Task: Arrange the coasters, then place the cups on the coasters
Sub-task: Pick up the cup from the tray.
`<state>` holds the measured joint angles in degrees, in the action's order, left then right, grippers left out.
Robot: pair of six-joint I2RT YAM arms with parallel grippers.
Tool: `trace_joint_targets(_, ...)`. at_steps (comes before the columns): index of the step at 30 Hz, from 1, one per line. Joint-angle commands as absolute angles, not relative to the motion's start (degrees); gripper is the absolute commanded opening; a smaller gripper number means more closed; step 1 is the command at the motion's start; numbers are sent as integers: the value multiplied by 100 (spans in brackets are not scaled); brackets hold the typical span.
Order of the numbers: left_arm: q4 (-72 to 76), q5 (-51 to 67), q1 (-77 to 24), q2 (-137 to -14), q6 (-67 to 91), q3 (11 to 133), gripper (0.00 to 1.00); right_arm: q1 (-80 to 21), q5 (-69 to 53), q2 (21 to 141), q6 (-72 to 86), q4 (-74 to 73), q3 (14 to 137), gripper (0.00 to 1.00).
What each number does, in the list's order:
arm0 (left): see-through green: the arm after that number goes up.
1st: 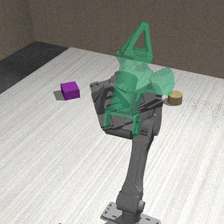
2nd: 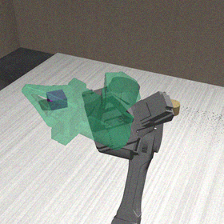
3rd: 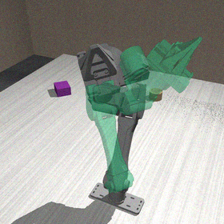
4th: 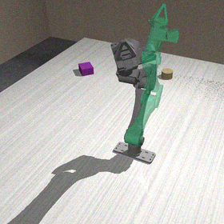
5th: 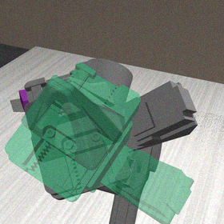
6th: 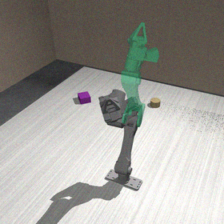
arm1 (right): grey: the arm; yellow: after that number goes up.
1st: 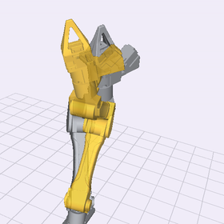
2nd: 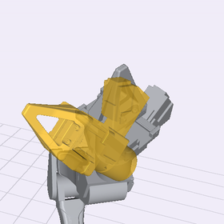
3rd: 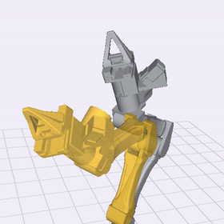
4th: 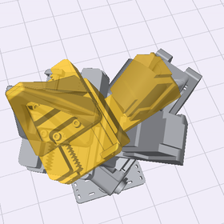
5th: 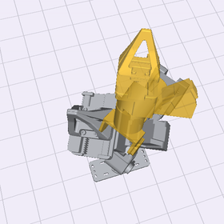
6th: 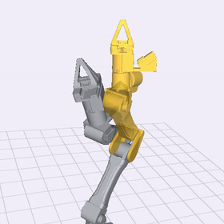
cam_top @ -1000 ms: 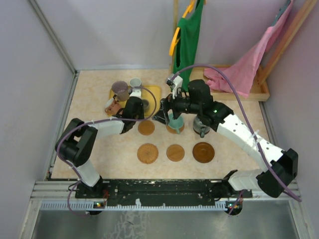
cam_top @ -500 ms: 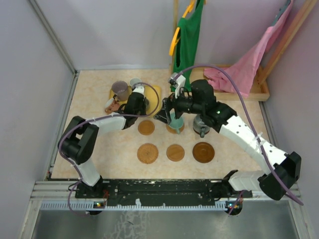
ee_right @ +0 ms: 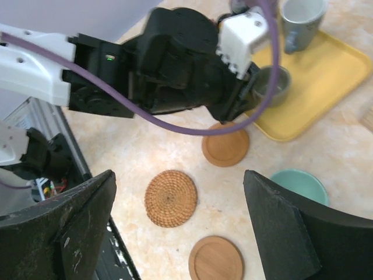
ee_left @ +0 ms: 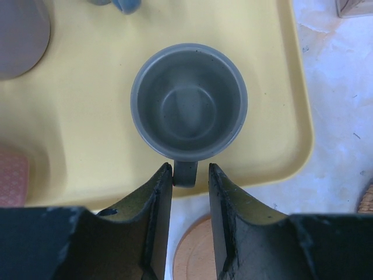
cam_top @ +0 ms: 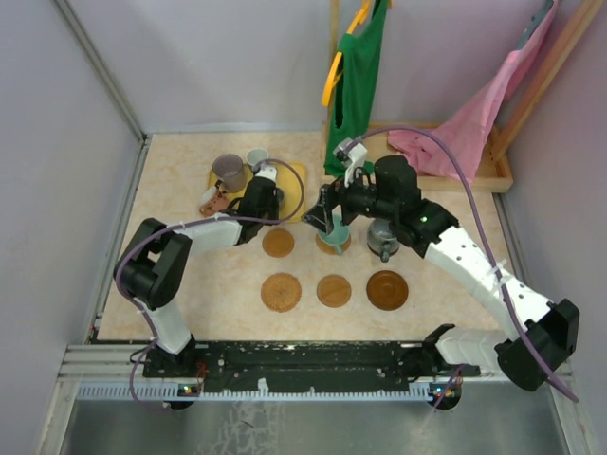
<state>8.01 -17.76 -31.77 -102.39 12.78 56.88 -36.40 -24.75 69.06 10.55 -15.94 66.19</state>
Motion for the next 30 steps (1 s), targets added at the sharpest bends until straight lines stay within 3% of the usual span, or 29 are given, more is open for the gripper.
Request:
trace_joint_targets(1,811,-1714,-3161,-10296,1283,5888,38,-3253,-1948,6461,1277,-1246,6477,91)
trace_joint_targets(6,806,-1654,-3131,-10335,1319,5932,36,-2864,-1370,6120,1431,-1243,6239,99)
trace_joint_targets(22,770,-1644,-3098,-10479,1337,6073,35,-2598,-1532,5847,1604,-1221,5929,99)
trace_joint_targets(30,700,-1659,-3084,-10597,1304,6194,23,-2593,-1521,5777,1642,-1229,5883,98)
